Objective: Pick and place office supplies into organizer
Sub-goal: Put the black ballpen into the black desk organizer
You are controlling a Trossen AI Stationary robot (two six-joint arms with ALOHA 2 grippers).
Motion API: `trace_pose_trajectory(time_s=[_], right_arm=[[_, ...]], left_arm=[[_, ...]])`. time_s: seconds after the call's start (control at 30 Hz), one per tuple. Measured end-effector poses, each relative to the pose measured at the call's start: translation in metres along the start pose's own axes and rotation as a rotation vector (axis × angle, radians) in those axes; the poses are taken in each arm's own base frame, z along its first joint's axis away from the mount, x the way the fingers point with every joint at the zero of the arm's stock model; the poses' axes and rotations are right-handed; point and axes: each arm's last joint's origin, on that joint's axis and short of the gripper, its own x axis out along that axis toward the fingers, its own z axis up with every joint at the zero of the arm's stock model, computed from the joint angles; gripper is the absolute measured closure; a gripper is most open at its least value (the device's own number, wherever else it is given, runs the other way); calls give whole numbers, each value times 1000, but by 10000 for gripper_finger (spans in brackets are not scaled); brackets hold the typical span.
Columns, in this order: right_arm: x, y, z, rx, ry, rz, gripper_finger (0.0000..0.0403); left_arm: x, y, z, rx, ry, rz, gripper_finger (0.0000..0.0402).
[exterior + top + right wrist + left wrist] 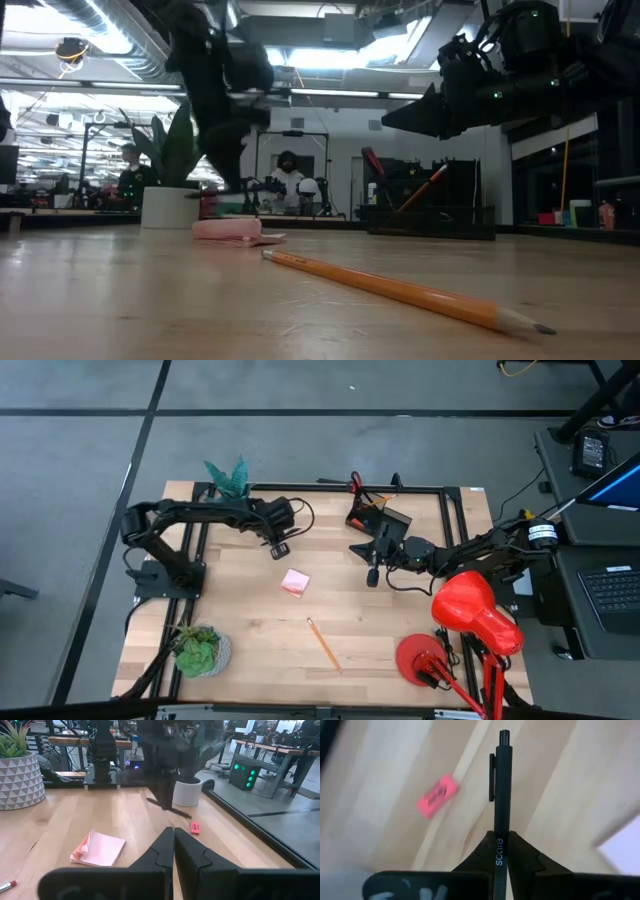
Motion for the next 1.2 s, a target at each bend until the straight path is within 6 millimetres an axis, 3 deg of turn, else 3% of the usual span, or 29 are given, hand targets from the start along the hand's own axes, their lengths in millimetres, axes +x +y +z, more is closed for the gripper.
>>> trace_pose_trajectory(time_s=[0.23,0.4,0.73,1.0,1.2], right_arm=[[0,0,0,52,0,0,386],[0,0,-1,50,7,0,386],[0,4,-1,48,11,107,386],[0,4,0,52,-2,109,386],[8,4,16,61,-69,107,386]], left_arm=[[-44,-11,15,156,-297,-95,385],[-63,-20,24,218,-471,-117,385],[-38,-37,9,273,-820,-257,385],[-40,-47,4,278,-955,-280,385],[-39,-64,8,338,-1039,-283,385]])
